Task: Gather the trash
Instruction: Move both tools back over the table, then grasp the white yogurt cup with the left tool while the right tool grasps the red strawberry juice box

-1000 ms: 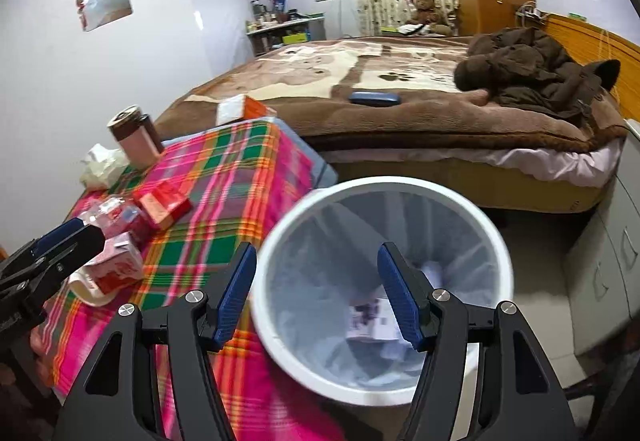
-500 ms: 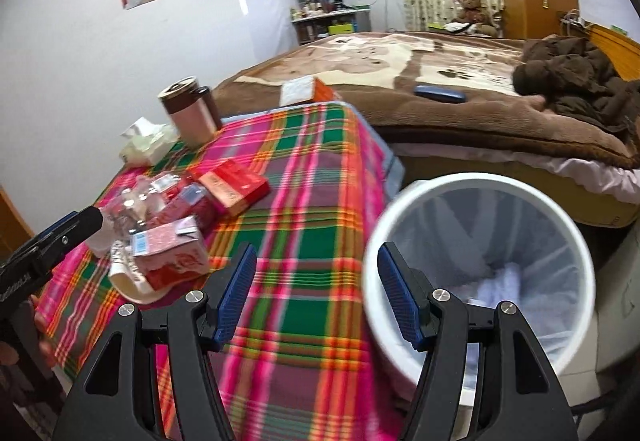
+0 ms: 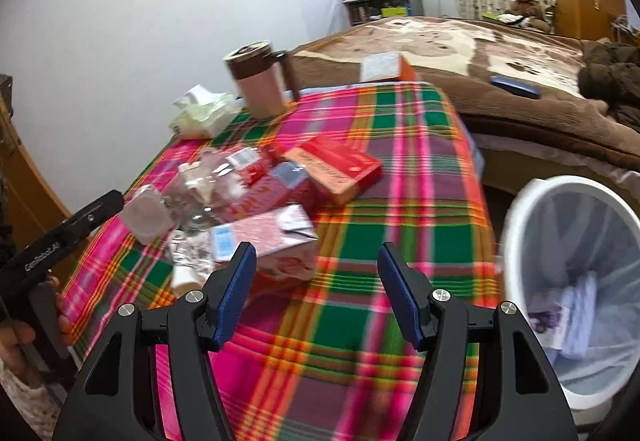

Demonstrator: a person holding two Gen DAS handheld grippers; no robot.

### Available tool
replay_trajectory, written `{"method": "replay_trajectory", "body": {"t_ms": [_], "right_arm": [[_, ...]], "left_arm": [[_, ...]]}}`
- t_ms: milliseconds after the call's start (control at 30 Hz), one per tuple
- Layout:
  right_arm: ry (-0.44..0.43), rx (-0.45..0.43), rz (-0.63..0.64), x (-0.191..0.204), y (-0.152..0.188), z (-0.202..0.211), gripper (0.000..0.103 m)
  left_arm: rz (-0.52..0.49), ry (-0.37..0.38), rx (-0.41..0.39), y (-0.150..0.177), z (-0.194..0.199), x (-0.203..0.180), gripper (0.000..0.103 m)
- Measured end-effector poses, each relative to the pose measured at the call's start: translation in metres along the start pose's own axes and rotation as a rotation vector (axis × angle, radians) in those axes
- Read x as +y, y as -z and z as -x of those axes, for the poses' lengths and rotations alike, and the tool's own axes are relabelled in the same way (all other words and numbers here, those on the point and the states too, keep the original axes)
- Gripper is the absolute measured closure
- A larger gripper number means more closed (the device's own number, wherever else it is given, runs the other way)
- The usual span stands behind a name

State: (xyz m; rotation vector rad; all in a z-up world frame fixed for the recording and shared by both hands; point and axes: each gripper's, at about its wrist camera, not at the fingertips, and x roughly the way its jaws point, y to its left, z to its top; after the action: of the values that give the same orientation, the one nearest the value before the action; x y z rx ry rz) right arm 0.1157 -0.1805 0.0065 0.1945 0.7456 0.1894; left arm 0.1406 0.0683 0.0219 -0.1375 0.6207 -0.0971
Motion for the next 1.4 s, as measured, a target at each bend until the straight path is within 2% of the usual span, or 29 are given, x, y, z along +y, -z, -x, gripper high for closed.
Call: {"method": "replay_trajectory", "body": {"t_ms": [133,433,633,733,867,1033,1233,1400], "right_arm": [[-0.006,0.001,0.0,0.015,-0.006,-0.011,0.038],[0.078,0.001,0.022,0.038,-0.024,-0.037,0.038],[0.137,0.02,0.069,0.041,-0.016,-0.04,0.034],[0.16,0.042,0.076,0.034,-0.008,-0.035,0.034],[0.189,0.074,0.091,0.019,0.008,-0.027,0.033],[0.178,0.063,0.026,0.004,0.007,-0.018,0.031],[0.061,0.097,-0.037,0.001,0.016,-0.023,0.031],[0.068,0.095,-0.087,0.002,0.024,-0.015,0.031]], "left_arm": [[0.019,-0.026,0.028,-0.001,-0.012,0.016,0.022],[0.082,-0.032,0.064,-0.01,-0.039,0.038,0.021],[0.059,-0.073,0.095,-0.013,-0.061,0.035,0.02],[0.07,-0.089,0.121,-0.011,-0.071,0.037,0.02],[0.085,-0.128,0.112,-0.009,-0.072,0.045,0.02],[0.127,-0.14,0.105,-0.007,-0.069,0.058,0.02],[0.121,-0.135,0.132,-0.003,-0.073,0.062,0.02],[0.125,-0.141,0.133,-0.002,-0.07,0.068,0.02]]}}
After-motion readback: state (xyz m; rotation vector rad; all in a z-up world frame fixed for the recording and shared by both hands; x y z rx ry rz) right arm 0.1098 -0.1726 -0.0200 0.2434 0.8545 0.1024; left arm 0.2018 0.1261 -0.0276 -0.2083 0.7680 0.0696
